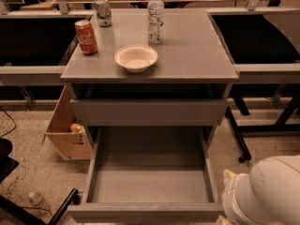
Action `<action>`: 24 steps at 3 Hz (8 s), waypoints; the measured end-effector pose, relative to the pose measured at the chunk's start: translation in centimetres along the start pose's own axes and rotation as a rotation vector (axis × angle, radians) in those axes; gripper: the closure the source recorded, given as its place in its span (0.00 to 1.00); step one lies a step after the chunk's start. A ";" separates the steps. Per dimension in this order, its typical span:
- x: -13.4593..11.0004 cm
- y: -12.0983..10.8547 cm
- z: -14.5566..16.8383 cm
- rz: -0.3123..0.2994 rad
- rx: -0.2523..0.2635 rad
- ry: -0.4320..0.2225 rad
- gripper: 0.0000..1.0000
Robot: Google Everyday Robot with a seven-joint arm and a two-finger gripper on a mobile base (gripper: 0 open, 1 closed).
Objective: Close middle drawer
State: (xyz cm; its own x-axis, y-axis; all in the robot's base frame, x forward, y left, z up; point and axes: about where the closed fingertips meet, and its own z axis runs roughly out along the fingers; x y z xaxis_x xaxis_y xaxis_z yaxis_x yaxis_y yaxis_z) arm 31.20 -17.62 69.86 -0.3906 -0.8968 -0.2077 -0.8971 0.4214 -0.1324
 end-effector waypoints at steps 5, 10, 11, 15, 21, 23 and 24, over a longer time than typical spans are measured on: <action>7.1 1.5 18.5 -0.164 -0.016 0.128 0.85; 8.2 -0.2 28.8 -0.210 -0.017 0.101 1.00; 7.7 -0.7 32.2 -0.243 0.006 0.036 1.00; 1.2 -7.0 35.4 -0.403 0.162 -0.116 1.00; -5.3 -15.9 33.6 -0.443 0.368 -0.273 1.00; -6.4 -18.5 34.8 -0.449 0.376 -0.280 1.00; -7.9 -22.1 36.0 -0.446 0.383 -0.287 1.00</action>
Offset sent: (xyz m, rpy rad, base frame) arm 0.0002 -0.0210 -0.1733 -0.0271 0.0776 0.0557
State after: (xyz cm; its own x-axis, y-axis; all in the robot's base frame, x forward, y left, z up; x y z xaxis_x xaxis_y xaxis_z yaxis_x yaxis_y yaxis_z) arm 61.55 -15.07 39.58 0.1197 -0.9475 -0.2964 -0.8027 0.0833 -0.5906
